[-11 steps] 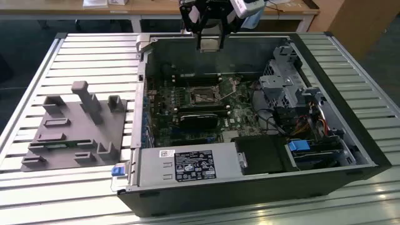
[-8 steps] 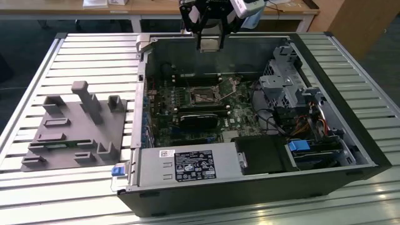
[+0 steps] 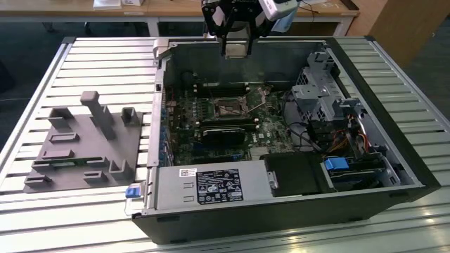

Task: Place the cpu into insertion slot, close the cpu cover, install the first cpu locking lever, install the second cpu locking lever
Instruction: 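Place the cpu into insertion slot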

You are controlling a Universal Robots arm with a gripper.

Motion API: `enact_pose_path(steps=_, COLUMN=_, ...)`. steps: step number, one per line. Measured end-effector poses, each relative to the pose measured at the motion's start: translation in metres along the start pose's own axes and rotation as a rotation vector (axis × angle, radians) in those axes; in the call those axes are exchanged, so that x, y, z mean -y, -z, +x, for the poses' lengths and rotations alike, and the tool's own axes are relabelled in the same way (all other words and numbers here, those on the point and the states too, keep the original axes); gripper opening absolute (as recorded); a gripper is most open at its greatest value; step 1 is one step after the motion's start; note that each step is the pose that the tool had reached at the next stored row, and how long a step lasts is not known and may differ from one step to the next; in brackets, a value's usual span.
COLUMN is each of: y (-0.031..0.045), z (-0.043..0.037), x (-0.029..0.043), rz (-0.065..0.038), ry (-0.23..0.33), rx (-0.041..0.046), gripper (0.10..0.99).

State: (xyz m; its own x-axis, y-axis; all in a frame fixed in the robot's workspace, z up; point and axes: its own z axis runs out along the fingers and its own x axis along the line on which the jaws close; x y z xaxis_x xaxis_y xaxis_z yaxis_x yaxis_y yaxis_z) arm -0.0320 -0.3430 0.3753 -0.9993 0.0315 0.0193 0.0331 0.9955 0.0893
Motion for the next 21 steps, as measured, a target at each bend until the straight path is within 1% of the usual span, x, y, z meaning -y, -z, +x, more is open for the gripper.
enact_pose_path(steps=21, y=0.0000, z=0.0000, x=0.0000, rz=0.000, ry=-0.026, rx=0.0023, gripper=0.537)
